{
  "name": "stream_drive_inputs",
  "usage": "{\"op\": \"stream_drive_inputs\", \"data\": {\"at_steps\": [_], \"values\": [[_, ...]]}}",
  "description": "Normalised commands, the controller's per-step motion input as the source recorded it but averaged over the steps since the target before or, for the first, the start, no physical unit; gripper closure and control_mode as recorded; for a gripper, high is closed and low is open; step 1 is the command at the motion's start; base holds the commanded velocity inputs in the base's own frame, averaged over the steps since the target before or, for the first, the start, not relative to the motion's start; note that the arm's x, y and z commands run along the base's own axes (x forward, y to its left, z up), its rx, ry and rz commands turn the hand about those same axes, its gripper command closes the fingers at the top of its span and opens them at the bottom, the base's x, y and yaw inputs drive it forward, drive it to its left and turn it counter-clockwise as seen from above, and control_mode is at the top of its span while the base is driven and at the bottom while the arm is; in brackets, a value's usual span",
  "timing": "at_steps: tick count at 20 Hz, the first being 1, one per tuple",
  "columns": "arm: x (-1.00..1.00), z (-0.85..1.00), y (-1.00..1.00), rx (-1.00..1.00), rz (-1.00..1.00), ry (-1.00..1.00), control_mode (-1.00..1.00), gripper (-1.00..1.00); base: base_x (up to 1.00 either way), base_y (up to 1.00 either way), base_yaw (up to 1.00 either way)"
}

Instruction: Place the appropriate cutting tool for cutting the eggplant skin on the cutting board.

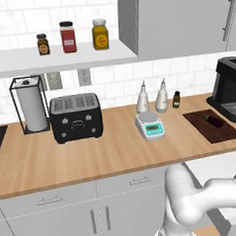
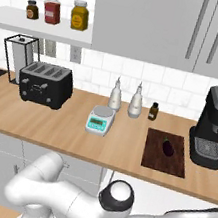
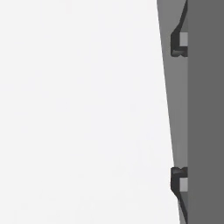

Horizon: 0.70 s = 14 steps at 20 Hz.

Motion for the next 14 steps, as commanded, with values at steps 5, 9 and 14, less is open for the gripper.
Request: {"op": "stream_drive_inputs", "data": {"at_steps": [5,9,14], "values": [[0.13,0.21,0.56,0.0,0.08,0.0,-1.0,-1.0,0.0,0.0,0.0],[0.08,0.0,0.94,0.0,0.12,-0.04,-1.0,-1.0,0.0,0.0,0.0],[0.14,0.0,0.67,0.0,0.15,-0.05,-1.0,-1.0,0.0,0.0,0.0]]}}
